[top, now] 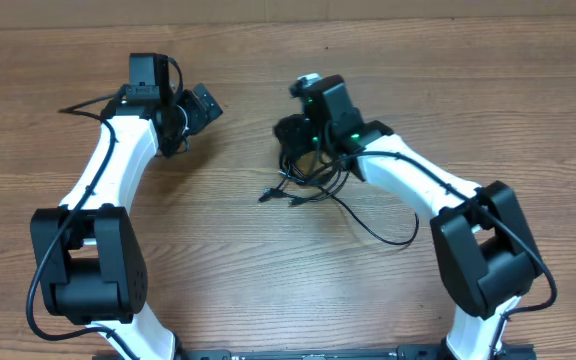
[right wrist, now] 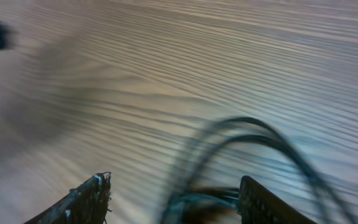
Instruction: Untangle cables
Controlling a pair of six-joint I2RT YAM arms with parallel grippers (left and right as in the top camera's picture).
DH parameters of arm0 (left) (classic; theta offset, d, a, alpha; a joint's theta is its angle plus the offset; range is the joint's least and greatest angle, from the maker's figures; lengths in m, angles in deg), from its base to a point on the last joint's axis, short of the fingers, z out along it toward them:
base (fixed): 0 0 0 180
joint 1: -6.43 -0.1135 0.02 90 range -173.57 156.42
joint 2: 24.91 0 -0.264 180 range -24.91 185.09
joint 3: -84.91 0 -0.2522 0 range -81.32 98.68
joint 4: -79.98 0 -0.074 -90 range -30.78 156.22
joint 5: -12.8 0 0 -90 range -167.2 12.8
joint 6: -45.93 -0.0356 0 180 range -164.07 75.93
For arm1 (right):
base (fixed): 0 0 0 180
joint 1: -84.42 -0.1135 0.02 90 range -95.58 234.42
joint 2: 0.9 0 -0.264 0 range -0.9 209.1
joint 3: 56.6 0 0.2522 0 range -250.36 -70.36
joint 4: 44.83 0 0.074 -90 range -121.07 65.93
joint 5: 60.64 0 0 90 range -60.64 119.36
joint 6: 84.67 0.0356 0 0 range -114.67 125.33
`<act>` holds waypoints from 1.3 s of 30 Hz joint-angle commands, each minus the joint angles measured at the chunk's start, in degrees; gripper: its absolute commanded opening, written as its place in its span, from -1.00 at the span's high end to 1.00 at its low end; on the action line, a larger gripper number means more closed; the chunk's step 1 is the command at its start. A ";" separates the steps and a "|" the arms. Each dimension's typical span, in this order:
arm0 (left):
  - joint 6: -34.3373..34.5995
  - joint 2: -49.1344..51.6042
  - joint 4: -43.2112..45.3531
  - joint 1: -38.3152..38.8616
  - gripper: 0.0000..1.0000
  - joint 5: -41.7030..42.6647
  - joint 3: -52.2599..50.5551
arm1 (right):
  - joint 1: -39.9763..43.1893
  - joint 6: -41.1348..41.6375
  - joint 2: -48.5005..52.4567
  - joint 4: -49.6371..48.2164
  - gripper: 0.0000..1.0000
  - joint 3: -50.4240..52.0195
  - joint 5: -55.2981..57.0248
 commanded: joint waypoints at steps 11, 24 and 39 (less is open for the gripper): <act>3.63 -1.53 -1.75 0.07 -0.99 -3.52 1.09 | -5.46 7.63 5.09 1.60 -0.02 -1.62 8.22; 3.43 -1.53 -2.75 0.07 -0.99 -3.91 0.96 | -3.76 7.23 5.29 9.01 -0.26 -8.33 10.32; 2.97 -1.53 -2.82 0.07 -0.99 -3.89 0.96 | -3.91 9.77 6.38 21.57 0.92 -10.82 4.96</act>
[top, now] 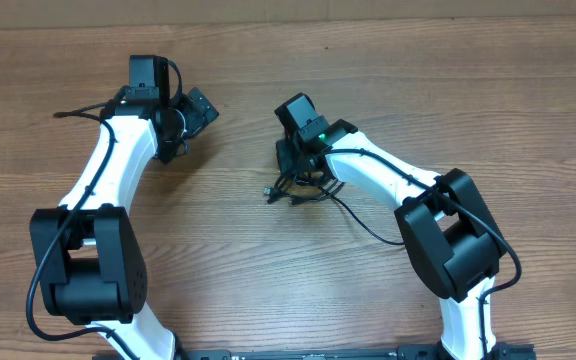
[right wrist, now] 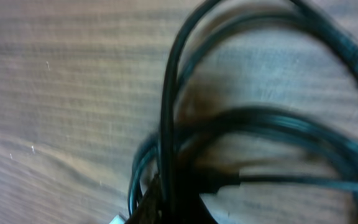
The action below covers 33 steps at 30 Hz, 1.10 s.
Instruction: Untangle cables
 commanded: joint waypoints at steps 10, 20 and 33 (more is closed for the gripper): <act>-27.61 -1.53 1.99 1.27 -0.99 32.26 0.96 | 0.13 -6.82 -22.40 16.57 0.92 -12.20 -18.14; -16.04 -1.53 1.75 10.58 -0.99 32.63 0.92 | 0.20 -10.34 -32.59 16.50 0.92 -12.24 -18.47; -7.96 -1.53 8.37 18.08 -0.99 27.45 0.92 | 0.61 -11.10 -38.49 16.98 0.92 -12.31 -18.47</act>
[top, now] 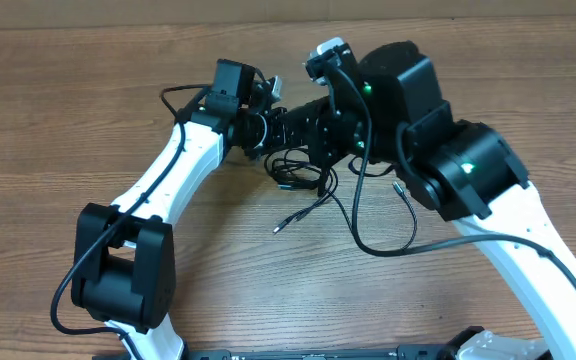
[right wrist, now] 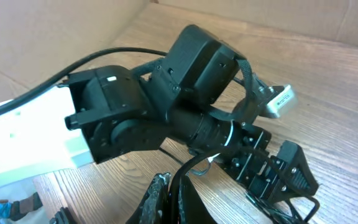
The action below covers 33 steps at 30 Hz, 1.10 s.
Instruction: Untangle cables
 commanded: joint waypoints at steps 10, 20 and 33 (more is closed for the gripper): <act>-26.47 -1.53 14.08 -2.19 -0.99 18.12 0.92 | 3.80 3.08 -1.62 0.00 0.92 -3.23 -0.85; -45.33 -1.53 9.18 -1.03 -0.99 12.94 0.90 | 8.15 6.05 -1.62 1.90 0.92 -10.27 -3.56; -49.24 -3.08 9.55 -8.66 -0.99 7.26 0.92 | 13.51 7.61 -1.66 3.50 0.92 -10.47 -0.55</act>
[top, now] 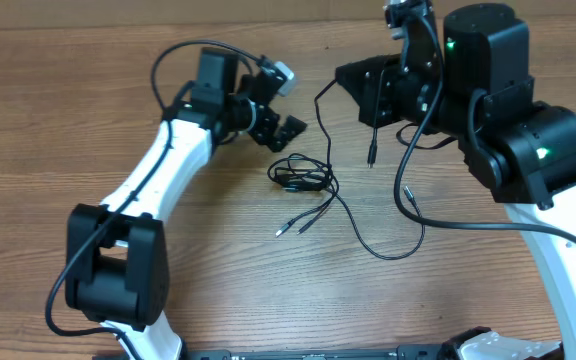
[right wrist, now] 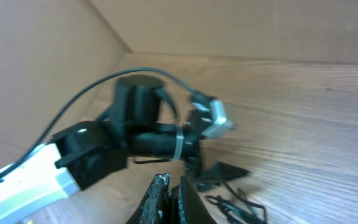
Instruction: Untangle cables
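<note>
Thin black cables lie on the wooden table, with a small knot (top: 303, 178) at the middle and two loose plug ends (top: 290, 228) in front of it. My right gripper (top: 348, 82) is raised high at the back right and is shut on a black cable (top: 408, 170), which hangs down and loops (top: 398, 250) back to the knot. In the right wrist view the jaws (right wrist: 174, 186) are pressed together on a dark strand, above the knot (right wrist: 235, 205). My left gripper (top: 280, 128) stands open just behind and left of the knot, holding nothing.
The left arm's own black lead (top: 183, 55) arcs over its wrist. A cardboard wall (right wrist: 42, 74) runs along the far side of the table (top: 218, 280). Two plug ends (top: 371, 158) dangle from the lifted cable.
My right gripper has gone up and to the right with the cable, drawing strands out of the bundle. My left gripper, then close against the right one, is now apart from it, left of the knot.
The right gripper was open over the bundle, with the left arm idle at the far left. Then the right gripper was down in the cables. After that it held a strand lifted, with the left gripper beside it. Now the cable hangs stretched and the knot is smaller.
</note>
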Controlling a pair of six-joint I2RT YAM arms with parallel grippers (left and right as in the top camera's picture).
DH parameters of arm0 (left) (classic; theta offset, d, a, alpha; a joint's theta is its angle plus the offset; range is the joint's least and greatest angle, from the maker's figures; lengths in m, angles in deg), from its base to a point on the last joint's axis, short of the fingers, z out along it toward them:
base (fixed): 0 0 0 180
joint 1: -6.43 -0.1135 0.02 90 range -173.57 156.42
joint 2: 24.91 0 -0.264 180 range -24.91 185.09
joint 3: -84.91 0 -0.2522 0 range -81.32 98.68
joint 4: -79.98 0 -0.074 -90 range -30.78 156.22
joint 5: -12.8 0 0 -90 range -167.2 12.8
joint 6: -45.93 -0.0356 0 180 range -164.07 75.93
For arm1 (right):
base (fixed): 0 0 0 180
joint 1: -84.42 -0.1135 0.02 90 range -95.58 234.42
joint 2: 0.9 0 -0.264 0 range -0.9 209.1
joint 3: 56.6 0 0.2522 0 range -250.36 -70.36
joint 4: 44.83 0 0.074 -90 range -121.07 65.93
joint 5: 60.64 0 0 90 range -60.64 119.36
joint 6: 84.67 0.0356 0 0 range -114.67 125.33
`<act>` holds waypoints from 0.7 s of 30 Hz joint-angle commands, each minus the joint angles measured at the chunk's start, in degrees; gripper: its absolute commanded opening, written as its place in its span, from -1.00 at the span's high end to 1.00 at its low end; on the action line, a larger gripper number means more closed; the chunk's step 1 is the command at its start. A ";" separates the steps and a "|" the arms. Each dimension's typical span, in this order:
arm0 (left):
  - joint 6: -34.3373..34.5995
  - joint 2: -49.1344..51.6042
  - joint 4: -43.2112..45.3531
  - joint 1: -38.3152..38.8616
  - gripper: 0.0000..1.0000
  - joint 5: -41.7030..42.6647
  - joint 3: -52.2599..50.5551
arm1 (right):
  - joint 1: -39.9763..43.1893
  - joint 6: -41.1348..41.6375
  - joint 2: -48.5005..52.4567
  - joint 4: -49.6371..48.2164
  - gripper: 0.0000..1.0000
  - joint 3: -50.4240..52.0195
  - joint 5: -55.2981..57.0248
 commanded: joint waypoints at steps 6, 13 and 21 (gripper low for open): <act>-9.64 -3.65 -1.29 -7.04 -0.95 39.65 0.81 | 1.55 1.51 -1.29 -2.56 0.93 -2.95 -3.21; -13.51 -3.58 -3.82 -1.09 -0.82 34.51 0.76 | 1.55 3.23 -1.29 -2.10 0.92 -7.15 -7.30; -14.58 -3.58 -1.20 4.79 -0.54 31.76 0.76 | 1.55 6.38 -1.29 -2.01 0.93 -8.02 -10.16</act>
